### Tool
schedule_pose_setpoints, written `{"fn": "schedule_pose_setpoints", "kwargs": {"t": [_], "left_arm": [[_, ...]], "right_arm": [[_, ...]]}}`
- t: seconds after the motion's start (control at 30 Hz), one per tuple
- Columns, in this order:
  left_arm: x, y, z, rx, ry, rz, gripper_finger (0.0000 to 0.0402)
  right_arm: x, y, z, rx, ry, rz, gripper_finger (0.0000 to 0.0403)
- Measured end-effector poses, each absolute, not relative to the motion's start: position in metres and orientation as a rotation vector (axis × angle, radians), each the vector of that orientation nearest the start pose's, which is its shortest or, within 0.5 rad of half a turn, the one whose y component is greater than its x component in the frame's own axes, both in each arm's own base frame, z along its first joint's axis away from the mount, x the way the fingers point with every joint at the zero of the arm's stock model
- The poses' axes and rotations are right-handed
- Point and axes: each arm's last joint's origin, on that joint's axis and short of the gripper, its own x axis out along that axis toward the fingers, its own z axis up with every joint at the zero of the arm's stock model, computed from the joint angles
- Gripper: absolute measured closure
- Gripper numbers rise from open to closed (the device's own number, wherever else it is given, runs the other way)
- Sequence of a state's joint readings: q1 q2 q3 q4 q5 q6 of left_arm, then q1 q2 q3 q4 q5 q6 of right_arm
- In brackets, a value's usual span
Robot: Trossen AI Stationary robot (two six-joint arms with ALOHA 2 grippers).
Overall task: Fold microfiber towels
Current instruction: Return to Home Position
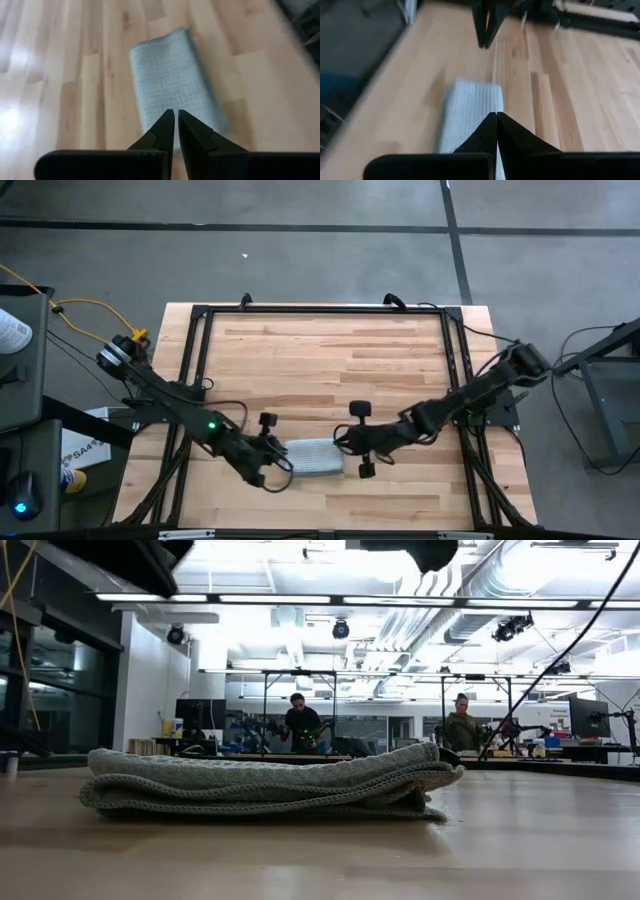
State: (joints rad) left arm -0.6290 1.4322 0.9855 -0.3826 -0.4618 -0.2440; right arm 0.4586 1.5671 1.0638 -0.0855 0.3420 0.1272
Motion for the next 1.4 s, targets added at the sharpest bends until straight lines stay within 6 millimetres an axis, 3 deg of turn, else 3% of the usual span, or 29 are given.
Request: {"fn": "schedule_pose_setpoints", "kwargs": {"t": [0.17,0.37,0.5,0.73,0.97,1.1,1.23,1.4], "left_arm": [[0.223,-0.154,0.269,0.152,0.689,-0.101,0.0378],[0.199,-0.141,0.284,0.106,0.765,-0.191,0.0378],[0.19,-0.138,0.285,0.019,0.838,-0.234,0.0378],[0.18,-0.153,0.299,0.049,0.721,-0.354,0.0378],[0.155,-0.169,0.304,0.09,0.664,-0.389,0.0378],[0.136,-0.171,0.299,0.099,0.627,-0.358,0.0378],[0.115,-0.165,0.281,0.048,0.588,-0.288,0.0378],[0.095,-0.159,0.26,-0.023,0.517,-0.36,0.0378]], "right_arm": [[0.292,0.134,0.284,-0.008,0.465,0.102,0.0401],[0.277,0.135,0.305,0.061,0.421,0.216,0.0401],[0.274,0.136,0.311,0.057,0.391,0.23,0.0401],[0.274,0.134,0.311,0.196,0.408,0.179,0.0401],[0.269,0.135,0.319,0.265,0.372,0.179,0.0401],[0.264,0.132,0.325,0.297,0.359,0.183,0.0401],[0.251,0.125,0.343,0.325,0.295,0.202,0.0401],[0.229,0.115,0.367,0.344,0.214,0.266,0.0401]]}}
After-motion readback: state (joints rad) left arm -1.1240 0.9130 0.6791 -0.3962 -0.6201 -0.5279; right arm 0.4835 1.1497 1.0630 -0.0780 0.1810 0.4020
